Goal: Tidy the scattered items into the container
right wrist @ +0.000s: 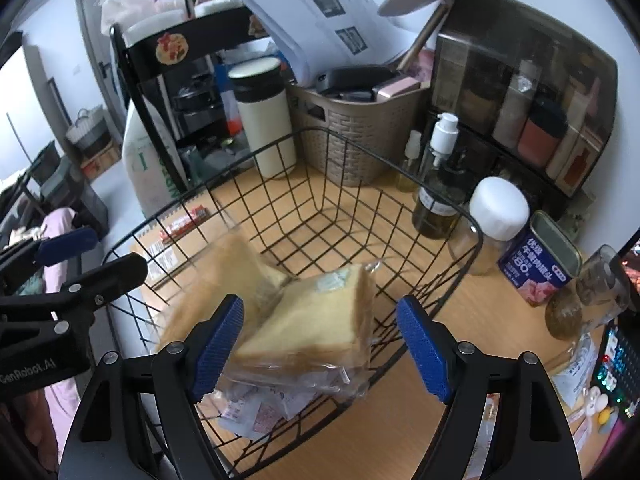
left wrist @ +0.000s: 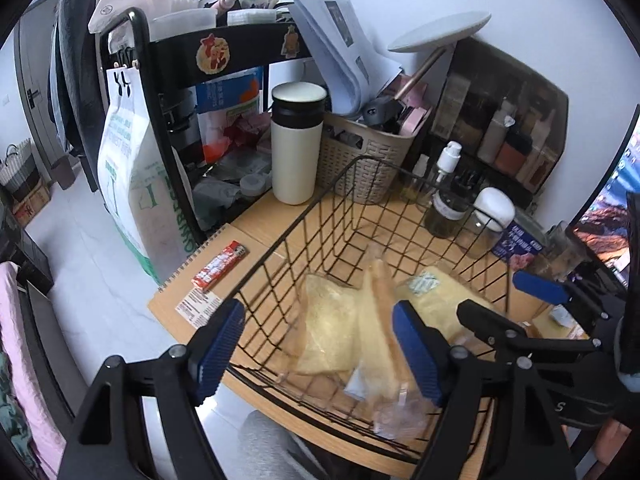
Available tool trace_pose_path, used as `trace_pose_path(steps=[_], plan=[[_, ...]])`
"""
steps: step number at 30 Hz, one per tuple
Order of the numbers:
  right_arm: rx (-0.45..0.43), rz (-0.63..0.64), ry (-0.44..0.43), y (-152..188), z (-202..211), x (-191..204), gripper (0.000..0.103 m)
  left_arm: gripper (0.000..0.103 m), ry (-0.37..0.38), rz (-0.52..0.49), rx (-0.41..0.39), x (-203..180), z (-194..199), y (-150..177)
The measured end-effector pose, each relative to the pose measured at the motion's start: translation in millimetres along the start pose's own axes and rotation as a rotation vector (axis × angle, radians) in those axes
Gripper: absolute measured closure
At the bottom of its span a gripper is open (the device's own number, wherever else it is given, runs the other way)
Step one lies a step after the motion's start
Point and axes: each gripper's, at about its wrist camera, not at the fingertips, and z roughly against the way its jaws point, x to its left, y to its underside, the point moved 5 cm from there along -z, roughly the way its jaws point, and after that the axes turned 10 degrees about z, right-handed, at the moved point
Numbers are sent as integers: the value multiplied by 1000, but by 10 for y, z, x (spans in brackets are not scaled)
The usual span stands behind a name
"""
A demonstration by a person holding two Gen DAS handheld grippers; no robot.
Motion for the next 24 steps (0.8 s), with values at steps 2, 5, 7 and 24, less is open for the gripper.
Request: trace_pose_path(steps=[2,5,7,24], plan=[[-13,-15,7,30,88,-62,23,24,11,-13,-4,-76,47,8],[-27,-37,26,125,231,-183,23,24,38,-32,-15,-250,129,34],[-33,-56,43,219,331,-297,23,23,66,-58,-11,-427,165,83],[20,-377,256,1881,1283,-1969,23,23,271,-282,230,-2469,-195,1204]])
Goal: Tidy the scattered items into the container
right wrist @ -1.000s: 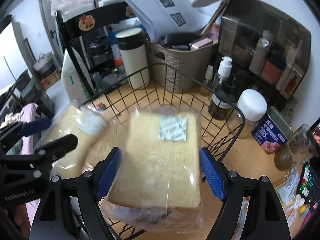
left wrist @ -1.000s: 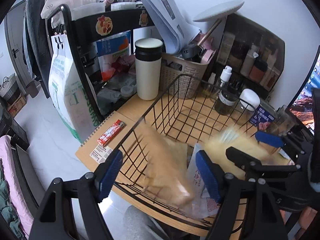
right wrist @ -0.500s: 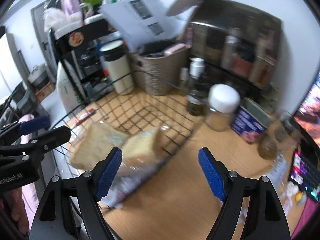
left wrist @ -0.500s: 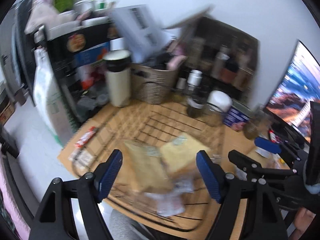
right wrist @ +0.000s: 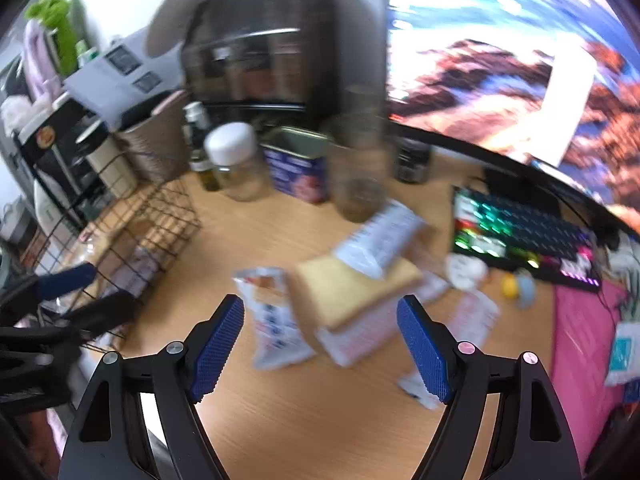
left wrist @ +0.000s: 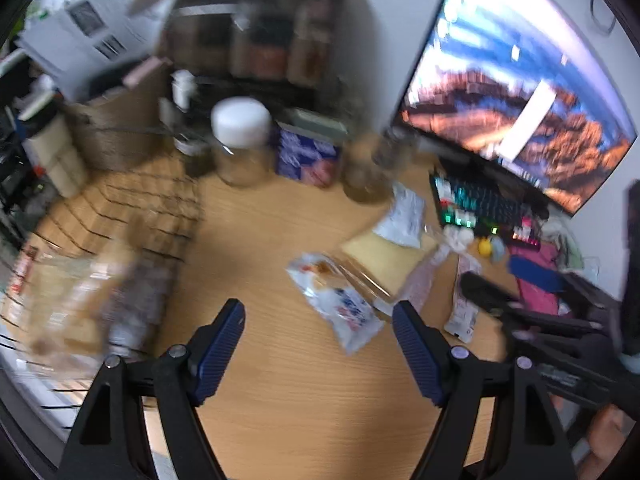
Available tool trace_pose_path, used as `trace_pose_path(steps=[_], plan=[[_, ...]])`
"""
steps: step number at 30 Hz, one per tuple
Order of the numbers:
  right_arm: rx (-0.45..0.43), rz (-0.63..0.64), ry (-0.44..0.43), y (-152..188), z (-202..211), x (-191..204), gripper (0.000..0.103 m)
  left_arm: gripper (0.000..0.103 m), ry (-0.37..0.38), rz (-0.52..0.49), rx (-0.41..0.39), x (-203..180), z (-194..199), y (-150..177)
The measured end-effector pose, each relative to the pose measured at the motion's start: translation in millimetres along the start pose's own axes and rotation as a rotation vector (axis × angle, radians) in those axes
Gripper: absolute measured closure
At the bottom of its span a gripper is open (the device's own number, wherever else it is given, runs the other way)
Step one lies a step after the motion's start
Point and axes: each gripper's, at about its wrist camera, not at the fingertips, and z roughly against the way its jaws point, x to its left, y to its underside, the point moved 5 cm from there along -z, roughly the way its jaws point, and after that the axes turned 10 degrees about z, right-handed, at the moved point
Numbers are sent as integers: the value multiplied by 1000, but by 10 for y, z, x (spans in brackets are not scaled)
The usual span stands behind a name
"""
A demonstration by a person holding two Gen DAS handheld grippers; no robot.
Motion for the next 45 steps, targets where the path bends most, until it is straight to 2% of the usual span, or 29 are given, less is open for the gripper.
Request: trace_pose_path(steps=[5,9,14,23,28,33,34,35,39,45], plan=[[8,-63,18,270,62,-480,23,23,-63,27,85,-142,-622,103],[19,-91,28,411,53,-728,23,23,-109,36,103,-185,-924,110],[35,-126,36,541,14,-996,23,23,-200,52,111,-83,-1173,59],[74,-144,37,626,-178,-1141,23,23,-244,18,147,11,-1274,162],[126,-159,52,719,-451,-1186,23,24,-214,9,150,77,-1227,231],[175,-196,81,831,-747,-1229,23,38,-220,-37,140,72,-1219,270],[182,-207,87,854,-785,-1239,23,43,-215,-42,136,68,-1213,272],[191,-222,97,876,-823,-1252,23,53,-212,-48,131,61,-1203,272],[199,-292,101,908,-914,-1281,23,61,-203,-66,134,52,-1177,275],[211,-306,152,876,-1048,-1210,23,63,-177,-86,137,111,-1184,225]])
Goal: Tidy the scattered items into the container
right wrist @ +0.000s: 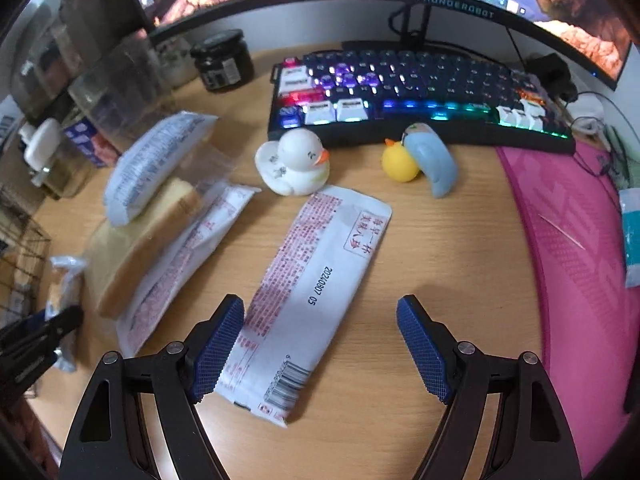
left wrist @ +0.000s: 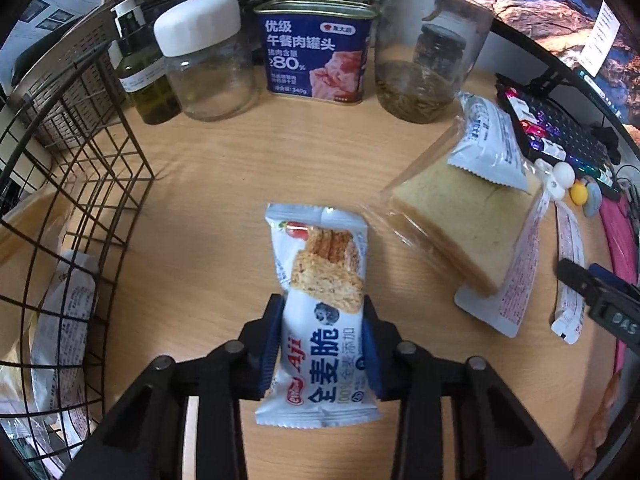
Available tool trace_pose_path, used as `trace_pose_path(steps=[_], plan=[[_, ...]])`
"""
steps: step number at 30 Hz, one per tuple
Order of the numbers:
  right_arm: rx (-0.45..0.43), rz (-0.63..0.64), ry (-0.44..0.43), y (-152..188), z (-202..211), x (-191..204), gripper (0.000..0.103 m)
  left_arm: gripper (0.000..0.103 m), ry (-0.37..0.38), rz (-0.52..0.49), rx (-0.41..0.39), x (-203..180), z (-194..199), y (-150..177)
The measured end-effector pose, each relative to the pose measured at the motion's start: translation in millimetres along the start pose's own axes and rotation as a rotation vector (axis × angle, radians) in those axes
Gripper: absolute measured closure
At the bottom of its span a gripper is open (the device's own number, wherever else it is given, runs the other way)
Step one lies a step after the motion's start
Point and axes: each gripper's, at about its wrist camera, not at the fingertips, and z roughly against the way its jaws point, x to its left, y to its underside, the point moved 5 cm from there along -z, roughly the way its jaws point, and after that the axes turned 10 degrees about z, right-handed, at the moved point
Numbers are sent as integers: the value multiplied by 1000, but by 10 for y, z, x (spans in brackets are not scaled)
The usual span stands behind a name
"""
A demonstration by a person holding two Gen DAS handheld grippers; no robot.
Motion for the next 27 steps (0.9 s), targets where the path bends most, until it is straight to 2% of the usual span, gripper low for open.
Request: trace_pose_path(steps=[3,6,8,9,10,12,18,27], plan=[[-6,34,68,6,-31,64,23,63,10,-7,2,-65,-48,-53],[-22,57,75,30,-21,108,23,63,18,-9,-4,-63,-30,-53],[-27,80,66,41,1,143,31,63,29,-9,-6,-58,0,-56],[-27,88,65,47,20,156,45,63,35,-7,-11,-58,23,-59],[-23,90,66,44,27,165,52,63,37,-9,-14,-55,35,-58],[-15,92,49,57,39,175,57,63,48,-7,-20,-61,82,-59],[-16,85,22,124,103,178,58,63,70,-9,-47,-83,268,-75],[-78,94,22,110,489,252,58,63,120,-8,-115,-62,680,-127]])
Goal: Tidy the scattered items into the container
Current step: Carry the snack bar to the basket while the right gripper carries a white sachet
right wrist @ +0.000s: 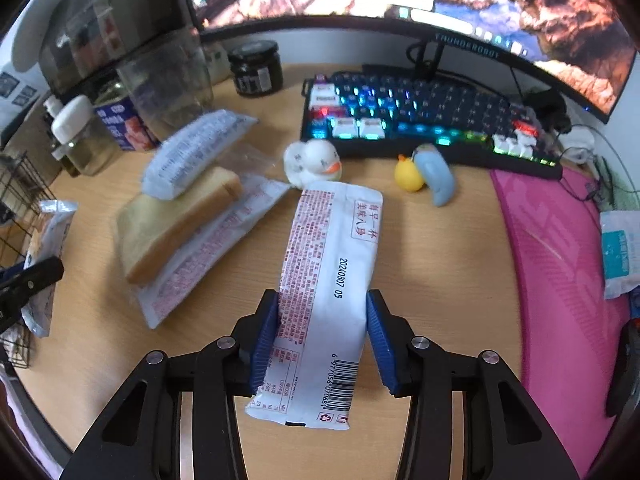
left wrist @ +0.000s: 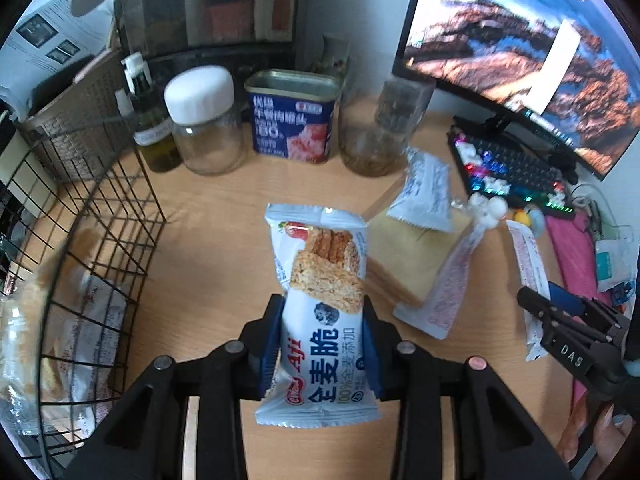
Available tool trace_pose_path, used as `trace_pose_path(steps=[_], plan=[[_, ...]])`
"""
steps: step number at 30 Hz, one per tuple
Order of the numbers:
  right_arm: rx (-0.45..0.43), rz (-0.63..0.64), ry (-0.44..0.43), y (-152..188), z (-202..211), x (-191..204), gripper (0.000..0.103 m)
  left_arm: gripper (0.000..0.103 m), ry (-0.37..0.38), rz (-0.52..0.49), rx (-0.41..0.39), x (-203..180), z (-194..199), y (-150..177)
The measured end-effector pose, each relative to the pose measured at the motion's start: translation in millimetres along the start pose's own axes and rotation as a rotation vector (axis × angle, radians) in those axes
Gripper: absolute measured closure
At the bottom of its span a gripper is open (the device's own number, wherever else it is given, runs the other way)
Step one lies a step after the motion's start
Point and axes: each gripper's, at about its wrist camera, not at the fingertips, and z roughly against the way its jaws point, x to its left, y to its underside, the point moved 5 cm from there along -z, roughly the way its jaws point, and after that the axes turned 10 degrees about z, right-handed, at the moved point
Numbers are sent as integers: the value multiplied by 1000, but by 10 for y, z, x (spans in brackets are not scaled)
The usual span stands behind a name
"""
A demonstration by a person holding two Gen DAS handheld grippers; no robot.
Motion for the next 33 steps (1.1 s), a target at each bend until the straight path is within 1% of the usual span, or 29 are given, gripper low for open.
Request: trace_pose_path(steps=[3,7,10,12,17,19,21,24,26,30,33], plan=[[-42,21,-13,-91,204,132,58,63,12,10,-38,43,185,-60],[-115,76,-54,-298,501,459,58,63,16,34,-101,183,506,-130],[-171,140,-104,-478,705,845,58,63,10,67,-159,408,816,-197],[-207,195,-144,-610,845,1178,58,63,-14,98,-204,615,1039,-237],[-276,333,-259,-842,1131,2091,58,63,-86,197,-270,1270,1408,-261],[-288,388,-307,-906,1208,2492,58,63,-120,238,-279,1549,1491,-247],[-294,424,-341,-912,1256,2790,58,63,-149,279,-278,1827,1539,-210],[-286,484,-401,-880,1272,3256,58,63,-178,328,-266,2151,1548,-130],[-270,517,-433,-822,1241,3522,58,63,-187,349,-250,2292,1496,-91],[-232,558,-448,-739,1102,3880,58,63,-192,384,-213,2538,1339,-21],[-203,562,-452,-703,986,3960,58,63,-192,390,-199,2615,1268,21]])
